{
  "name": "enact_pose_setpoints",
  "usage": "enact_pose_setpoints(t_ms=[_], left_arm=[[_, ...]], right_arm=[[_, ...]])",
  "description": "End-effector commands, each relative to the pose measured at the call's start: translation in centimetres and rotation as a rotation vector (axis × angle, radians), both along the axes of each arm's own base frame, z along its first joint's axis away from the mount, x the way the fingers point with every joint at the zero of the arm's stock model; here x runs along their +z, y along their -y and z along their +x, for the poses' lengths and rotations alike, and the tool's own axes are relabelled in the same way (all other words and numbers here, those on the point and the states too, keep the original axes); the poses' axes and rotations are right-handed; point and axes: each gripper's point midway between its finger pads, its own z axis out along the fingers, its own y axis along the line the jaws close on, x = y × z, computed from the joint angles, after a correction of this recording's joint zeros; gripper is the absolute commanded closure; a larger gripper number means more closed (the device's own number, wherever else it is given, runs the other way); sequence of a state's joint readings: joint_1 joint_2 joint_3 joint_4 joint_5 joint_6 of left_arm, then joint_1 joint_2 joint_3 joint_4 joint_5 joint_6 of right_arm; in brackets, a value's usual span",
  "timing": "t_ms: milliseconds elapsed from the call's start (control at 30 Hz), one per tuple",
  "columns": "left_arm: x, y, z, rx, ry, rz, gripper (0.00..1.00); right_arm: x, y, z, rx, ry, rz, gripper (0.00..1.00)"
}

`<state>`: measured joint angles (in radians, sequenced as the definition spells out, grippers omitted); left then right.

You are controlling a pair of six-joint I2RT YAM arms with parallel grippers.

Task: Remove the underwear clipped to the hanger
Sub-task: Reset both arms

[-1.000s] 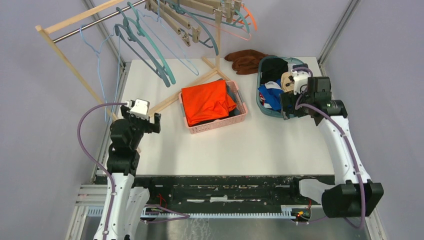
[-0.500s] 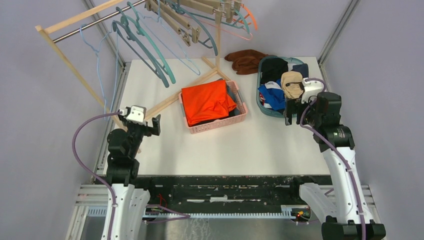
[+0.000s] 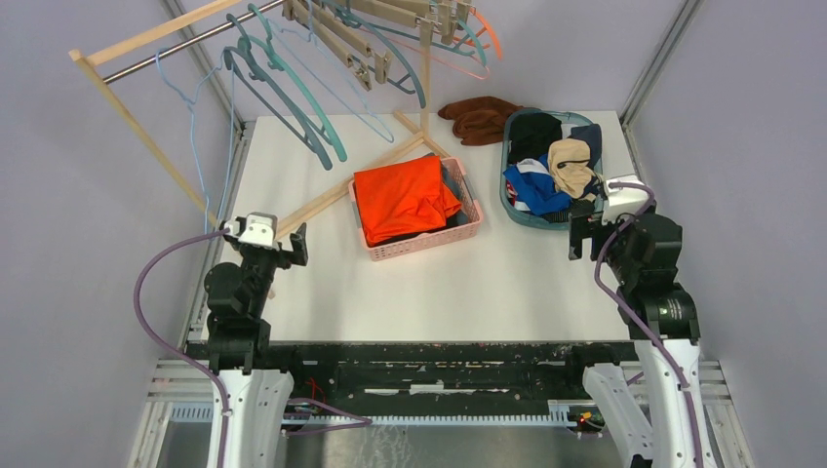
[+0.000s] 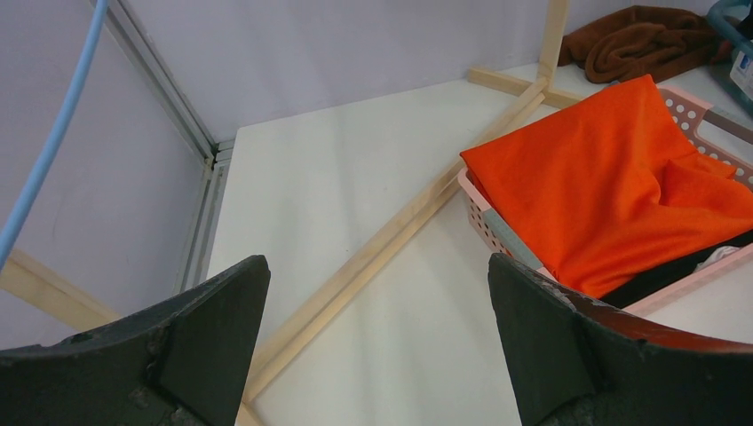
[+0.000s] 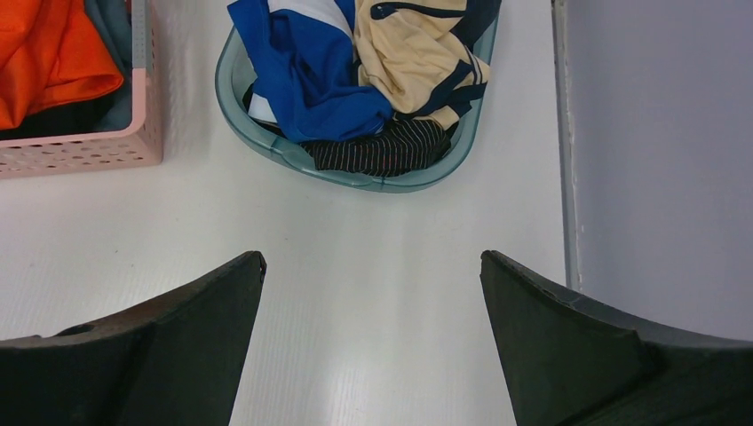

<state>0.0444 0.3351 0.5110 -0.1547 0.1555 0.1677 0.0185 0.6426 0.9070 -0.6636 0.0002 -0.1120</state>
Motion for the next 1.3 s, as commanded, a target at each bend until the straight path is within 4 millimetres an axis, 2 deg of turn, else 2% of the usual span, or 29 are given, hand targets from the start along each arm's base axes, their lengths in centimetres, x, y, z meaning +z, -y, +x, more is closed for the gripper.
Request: enact_pose_setpoints(t_ms=[0,600,1267], left_arm=[[1.6,-0.1,-0.3,0.009,0.064,-0.02,0.01],[0.9,0.7,-0.1,-0.042,0.024,-0.008,0.01],[0.4,1.0,0.1,-0.06,-0.003,0.005,0.01]], right_arm=[[0.9,0.7,-0.3,-0.024,0.057,-0.034,0.0],[-0.5,0.5,0.1,-0.008,-0.011,-0.038,0.0],[-0.8,0.7,0.2,-0.009,-0.022,-0.047,0.0]])
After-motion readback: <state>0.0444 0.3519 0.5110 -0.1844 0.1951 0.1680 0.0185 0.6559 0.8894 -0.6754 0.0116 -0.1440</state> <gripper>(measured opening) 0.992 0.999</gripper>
